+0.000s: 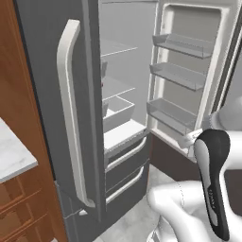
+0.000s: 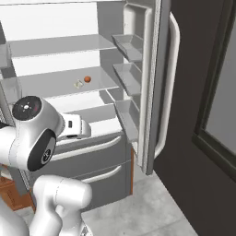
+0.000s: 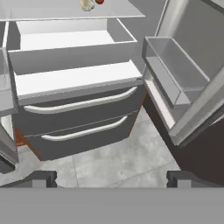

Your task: Retrieve the bottle and the shaker from the cabinet and place them next to the mixing bowl on the counter. Then add garlic from the fridge to the mixing bowl.

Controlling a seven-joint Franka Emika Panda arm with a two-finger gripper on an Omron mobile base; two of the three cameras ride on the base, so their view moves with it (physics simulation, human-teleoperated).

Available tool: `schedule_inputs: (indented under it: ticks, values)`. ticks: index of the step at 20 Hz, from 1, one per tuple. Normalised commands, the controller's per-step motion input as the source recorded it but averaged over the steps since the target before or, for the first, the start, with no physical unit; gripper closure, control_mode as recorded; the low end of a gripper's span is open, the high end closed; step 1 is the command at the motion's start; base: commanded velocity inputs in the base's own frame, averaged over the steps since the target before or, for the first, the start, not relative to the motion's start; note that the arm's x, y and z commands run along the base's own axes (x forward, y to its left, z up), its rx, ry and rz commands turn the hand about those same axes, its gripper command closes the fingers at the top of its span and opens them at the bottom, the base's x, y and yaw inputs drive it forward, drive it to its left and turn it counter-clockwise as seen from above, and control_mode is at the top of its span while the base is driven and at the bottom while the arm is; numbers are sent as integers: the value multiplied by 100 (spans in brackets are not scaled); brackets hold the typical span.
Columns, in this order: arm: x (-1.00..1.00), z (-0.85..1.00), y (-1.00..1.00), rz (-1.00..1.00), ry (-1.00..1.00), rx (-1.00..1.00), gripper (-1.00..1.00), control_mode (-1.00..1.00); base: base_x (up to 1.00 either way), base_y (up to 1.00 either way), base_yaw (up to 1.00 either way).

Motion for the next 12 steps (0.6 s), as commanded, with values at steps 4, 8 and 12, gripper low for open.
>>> schedule_inputs:
  ticks: [4, 8, 12]
  values:
    - [0, 0, 0, 0, 0, 0, -100, 100, 76, 0, 24]
    - [0, 0, 0, 0, 0, 0, -100, 100, 76, 0, 27]
    - [0, 0, 0, 0, 0, 0, -100, 100, 77, -9, 25]
